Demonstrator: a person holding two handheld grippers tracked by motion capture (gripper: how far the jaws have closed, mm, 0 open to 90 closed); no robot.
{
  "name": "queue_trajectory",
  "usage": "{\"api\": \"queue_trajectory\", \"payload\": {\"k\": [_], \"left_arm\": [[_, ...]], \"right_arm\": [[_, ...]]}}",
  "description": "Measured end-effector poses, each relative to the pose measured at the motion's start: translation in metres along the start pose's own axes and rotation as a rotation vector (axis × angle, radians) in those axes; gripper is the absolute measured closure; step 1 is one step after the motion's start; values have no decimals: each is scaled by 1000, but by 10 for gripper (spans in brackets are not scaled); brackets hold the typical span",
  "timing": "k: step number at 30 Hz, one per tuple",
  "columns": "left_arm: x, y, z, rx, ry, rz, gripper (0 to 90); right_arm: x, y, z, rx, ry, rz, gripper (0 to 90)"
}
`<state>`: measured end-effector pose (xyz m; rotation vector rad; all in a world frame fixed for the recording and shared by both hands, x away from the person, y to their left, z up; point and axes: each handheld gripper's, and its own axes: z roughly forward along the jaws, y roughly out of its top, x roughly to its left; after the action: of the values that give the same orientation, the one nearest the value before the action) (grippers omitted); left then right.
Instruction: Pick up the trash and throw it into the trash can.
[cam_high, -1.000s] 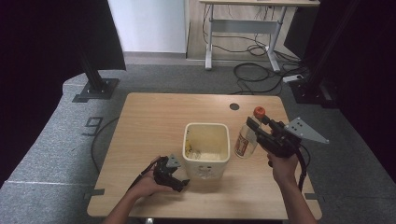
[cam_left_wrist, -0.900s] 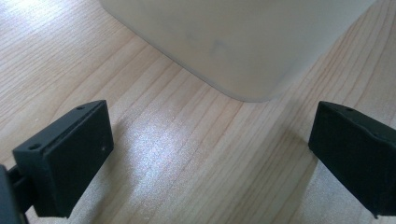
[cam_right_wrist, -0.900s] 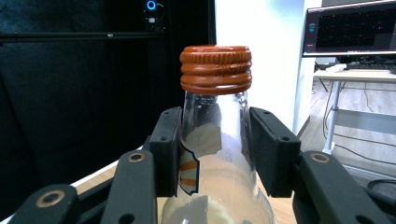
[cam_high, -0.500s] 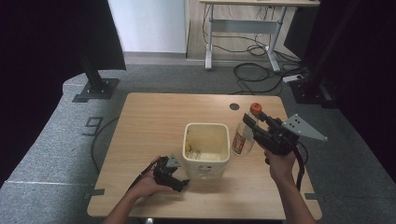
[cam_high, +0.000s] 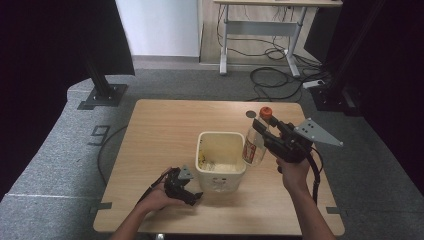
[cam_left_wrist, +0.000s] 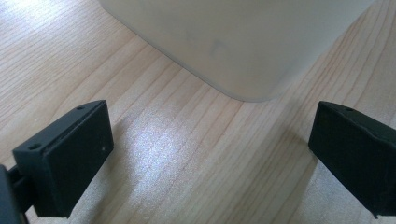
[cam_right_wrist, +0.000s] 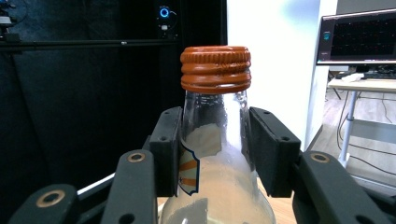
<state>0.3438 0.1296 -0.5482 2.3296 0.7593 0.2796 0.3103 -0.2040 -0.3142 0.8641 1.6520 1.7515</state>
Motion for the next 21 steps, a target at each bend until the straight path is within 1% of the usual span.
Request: {"api": "queue_trajectory", "payload": {"k": [6,14,21], "left_arm": [[0,0,0,-1,1,0,0],[-1,0,0,-3,1,0,0],[0,0,0,-2,1,1,0]], "right_arm": [[6,-2,9,14,14,-3,564],[9,-6,20,30,18,1,565],[15,-9,31,43,35,3,564]]}}
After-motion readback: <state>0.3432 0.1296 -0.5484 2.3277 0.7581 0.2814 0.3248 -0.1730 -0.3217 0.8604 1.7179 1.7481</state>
